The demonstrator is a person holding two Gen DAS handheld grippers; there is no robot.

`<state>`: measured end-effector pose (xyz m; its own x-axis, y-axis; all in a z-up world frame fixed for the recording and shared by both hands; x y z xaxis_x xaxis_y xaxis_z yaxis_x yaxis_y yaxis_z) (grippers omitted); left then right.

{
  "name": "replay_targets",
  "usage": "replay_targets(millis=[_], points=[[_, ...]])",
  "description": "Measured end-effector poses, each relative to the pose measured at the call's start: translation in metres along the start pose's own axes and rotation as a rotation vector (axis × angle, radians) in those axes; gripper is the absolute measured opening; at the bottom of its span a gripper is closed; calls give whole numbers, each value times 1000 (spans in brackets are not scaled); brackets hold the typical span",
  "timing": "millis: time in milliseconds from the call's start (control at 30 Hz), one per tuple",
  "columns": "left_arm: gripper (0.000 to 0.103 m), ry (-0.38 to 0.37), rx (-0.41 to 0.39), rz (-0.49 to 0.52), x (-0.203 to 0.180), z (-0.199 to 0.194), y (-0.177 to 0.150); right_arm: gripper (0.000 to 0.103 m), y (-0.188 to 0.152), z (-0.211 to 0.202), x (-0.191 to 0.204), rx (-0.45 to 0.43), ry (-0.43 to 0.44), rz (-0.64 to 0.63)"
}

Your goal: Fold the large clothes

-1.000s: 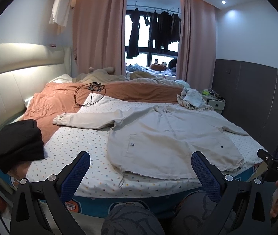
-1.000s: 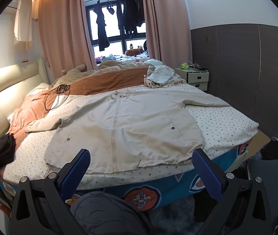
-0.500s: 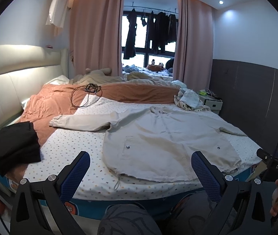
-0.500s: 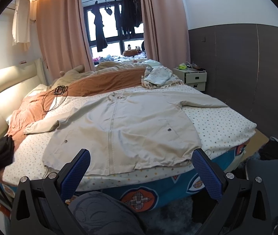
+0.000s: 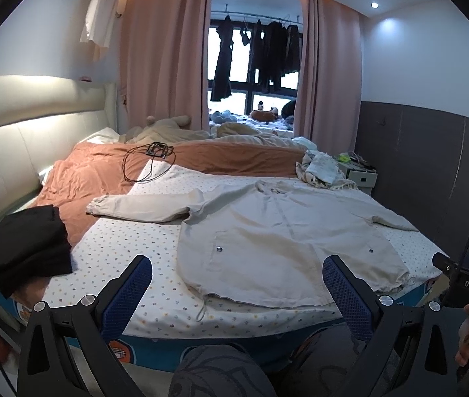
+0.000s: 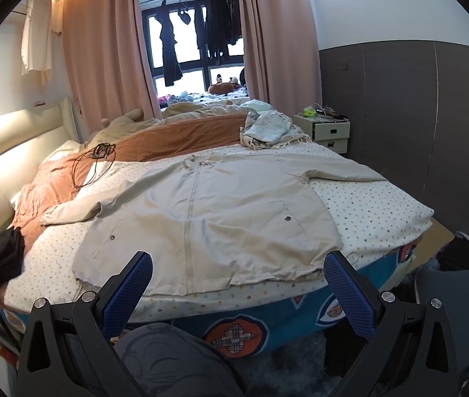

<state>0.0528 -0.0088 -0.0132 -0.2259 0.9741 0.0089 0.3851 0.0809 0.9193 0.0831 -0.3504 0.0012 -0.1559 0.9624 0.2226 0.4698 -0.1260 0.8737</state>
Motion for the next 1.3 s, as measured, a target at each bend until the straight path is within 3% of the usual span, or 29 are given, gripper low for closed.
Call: replay_targets(millis=[300, 533, 1300], points=[[103, -2, 6, -10, 7, 8, 3, 103, 3, 6, 2, 17, 1, -14], [103, 16, 34, 7, 8, 37, 8, 103, 10, 34, 6, 46, 37, 1], [103, 131, 122, -71, 62, 202, 66, 103, 87, 217, 79, 120, 194, -43]])
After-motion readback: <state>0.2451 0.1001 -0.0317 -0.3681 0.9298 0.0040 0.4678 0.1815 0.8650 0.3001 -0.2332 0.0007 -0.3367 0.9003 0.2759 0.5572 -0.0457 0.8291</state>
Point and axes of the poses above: each gripper's, at about its wrist camera, not at the fingertips, and z roughly the way its jaws point, x to its left, y to its top, the point moved 7 cm from there along z, roughly the way its jaws point, and after that the axes turned 13 degrees about y, right-handed, at the moved point
